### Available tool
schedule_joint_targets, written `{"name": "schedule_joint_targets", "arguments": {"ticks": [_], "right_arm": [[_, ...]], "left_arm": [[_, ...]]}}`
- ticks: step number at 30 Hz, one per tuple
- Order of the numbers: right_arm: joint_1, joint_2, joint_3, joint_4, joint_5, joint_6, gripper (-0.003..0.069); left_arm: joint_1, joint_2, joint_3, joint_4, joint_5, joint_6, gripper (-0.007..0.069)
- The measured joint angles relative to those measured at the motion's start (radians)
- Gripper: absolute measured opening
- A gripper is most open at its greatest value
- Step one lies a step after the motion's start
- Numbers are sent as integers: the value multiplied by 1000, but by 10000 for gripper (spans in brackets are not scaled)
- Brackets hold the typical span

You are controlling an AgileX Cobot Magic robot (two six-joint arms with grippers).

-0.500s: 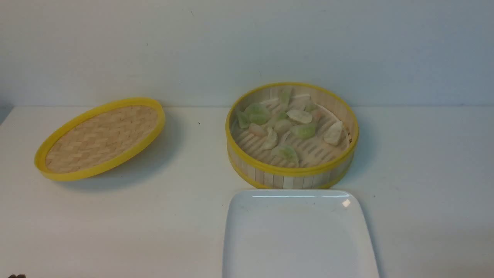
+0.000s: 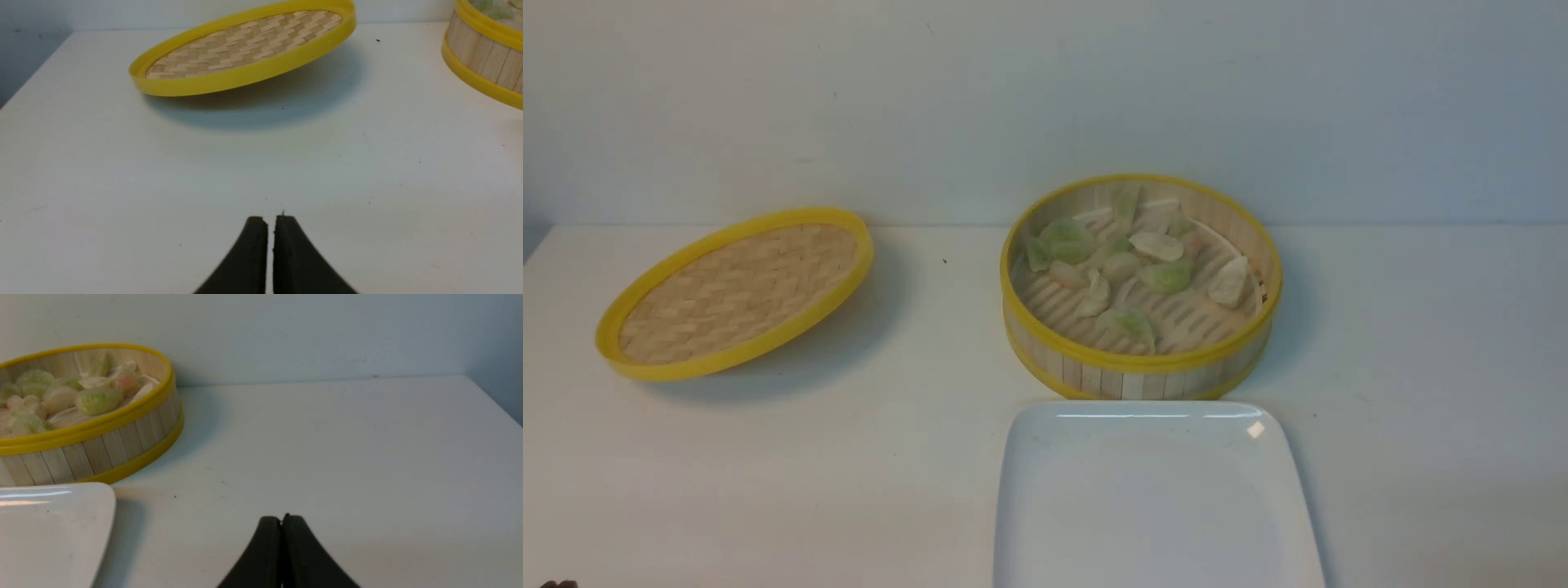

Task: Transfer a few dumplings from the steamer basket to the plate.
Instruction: Use the left arm to grab a dumpling from the steamer

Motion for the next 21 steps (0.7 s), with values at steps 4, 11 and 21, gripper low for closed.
{"name": "schedule_joint_targets", "arguments": {"ticks": [4, 11, 21], "right_arm": [[0, 0, 0, 0, 0, 0, -14], [0, 0, 0, 0, 0, 0, -14], [0, 0, 0, 0, 0, 0, -14]], "left_arm": [[0, 0, 0, 28, 0, 20, 8], [0, 0, 0, 50, 1, 20, 8], [0, 0, 2, -97, -333, -46, 8]]}}
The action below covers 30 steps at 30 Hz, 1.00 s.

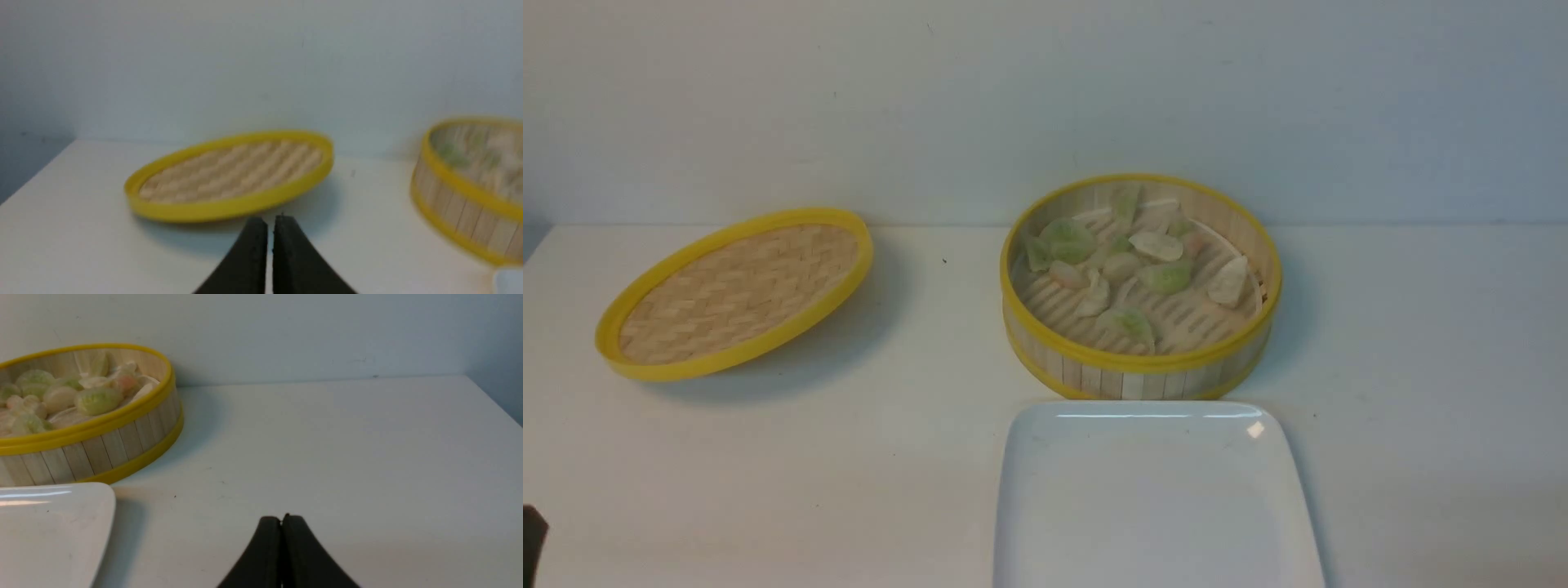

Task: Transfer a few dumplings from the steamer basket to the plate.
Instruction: Use the left arm to grab a dumpling from the steamer

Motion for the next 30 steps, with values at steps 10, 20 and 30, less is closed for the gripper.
{"name": "schedule_joint_targets", "arguments": {"ticks": [10, 20, 30], "right_arm": [[0, 0, 0, 0, 0, 0, -14], [0, 0, 6, 315, -359, 188, -14], [0, 0, 6, 401, -422, 179, -14]], "left_arm": [[0, 0, 0, -89, -315, -47, 8], [0, 16, -199, -89, -380, -203, 8], [0, 507, -825, -28, 457, -93, 8]]}}
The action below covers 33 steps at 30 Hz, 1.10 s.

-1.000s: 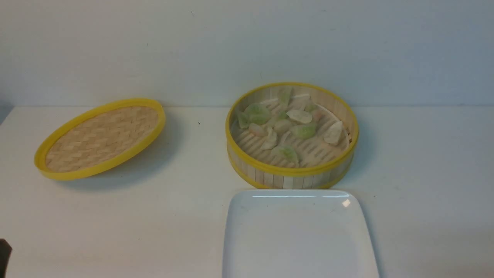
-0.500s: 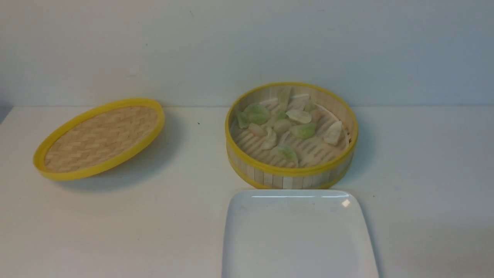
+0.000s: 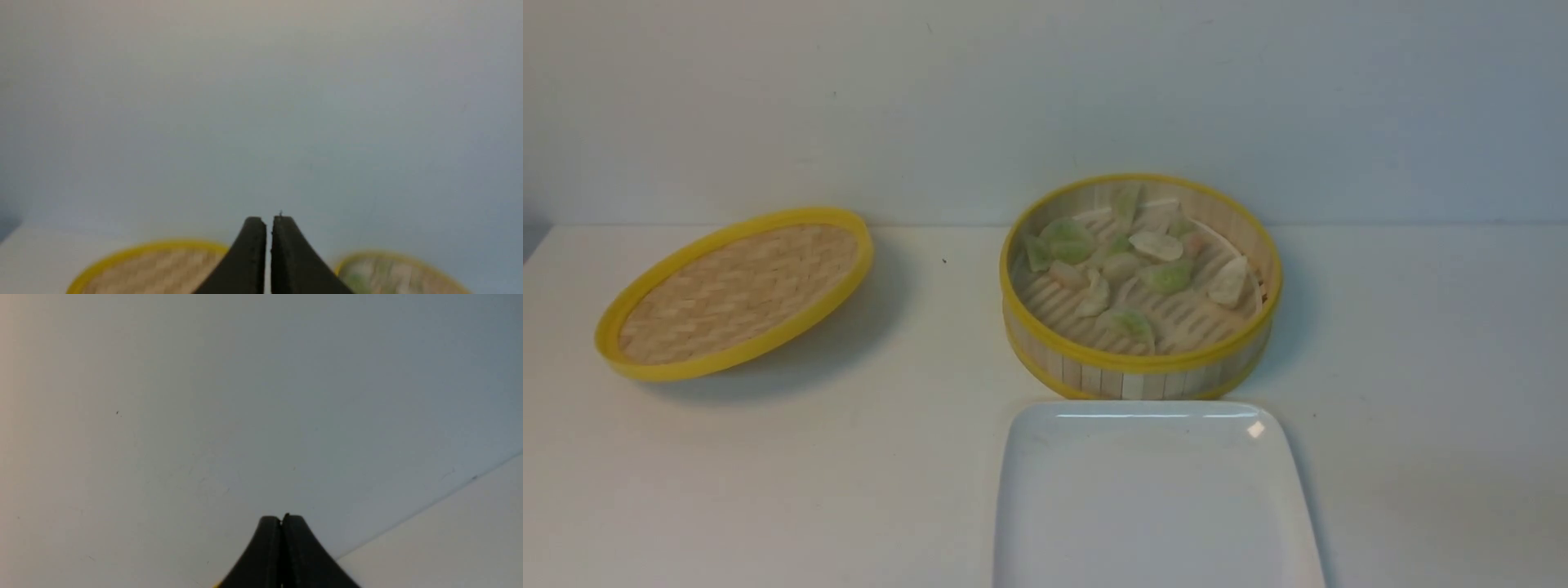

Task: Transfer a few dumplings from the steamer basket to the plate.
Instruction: Use the left arm to grab a dumpling from the steamer

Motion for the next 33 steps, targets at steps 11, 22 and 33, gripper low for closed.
{"name": "schedule_joint_targets", "arguments": {"ticks": [11, 22, 33], "right_arm": [[45, 109, -309, -30, 433, -23, -14], [60, 493, -656, -78, 909, -281, -14], [60, 508, -656, -49, 945, -292, -14]], "left_arm": [[-13, 593, -277, -366, 530, 392, -4], [-351, 1104, -669, -271, 540, 417, -6], [-484, 1431, -1008, -73, 587, 372, -6]]}}
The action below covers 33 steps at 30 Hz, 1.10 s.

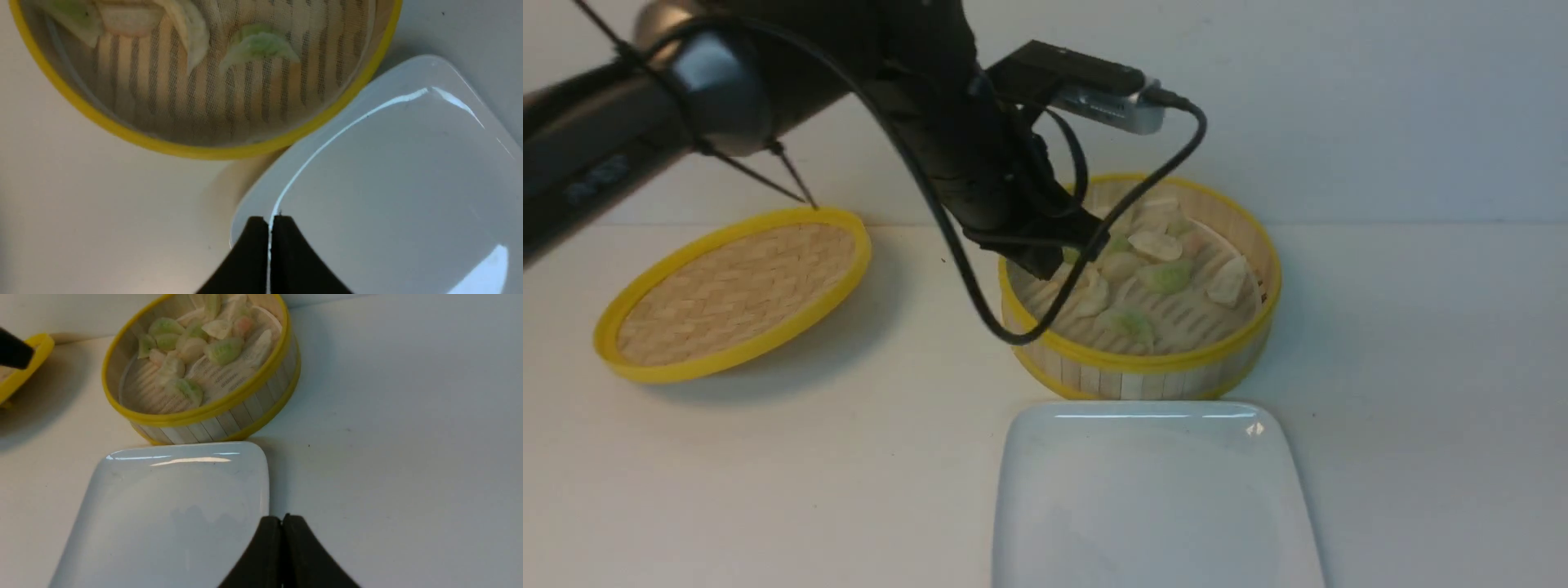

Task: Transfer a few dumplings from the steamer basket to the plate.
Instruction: Use the left arm to grab a dumpling from the steamer

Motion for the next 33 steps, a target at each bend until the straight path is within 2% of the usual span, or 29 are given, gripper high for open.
{"name": "schedule_joint_targets", "arguments": {"ticks": [7, 12, 17, 20, 25, 28, 33], "right_arm": [[1, 0, 0, 6, -27, -1, -14], [1, 0, 0, 5, -29, -1, -14], [1, 0, 0, 7, -30, -2, -14], [1, 0, 0, 7, -30, -3, -14], [1, 0, 0, 7, -28, -3, -14], [1, 0, 0, 7, -28, -3, -14], [1, 0, 0, 7, -28, -3, -14]], "left_arm": [[-1, 243, -212, 28, -26, 27, -6], [-1, 379, -324, 30, -26, 31, 36], [-1, 463, -395, 38, -31, 33, 148], [-1, 487, -402, 53, -53, 33, 254], [-1, 504, -411, 76, -91, 33, 370], [-1, 512, -412, 91, -118, 33, 397], [-1, 525, -414, 92, -135, 33, 392]]}}
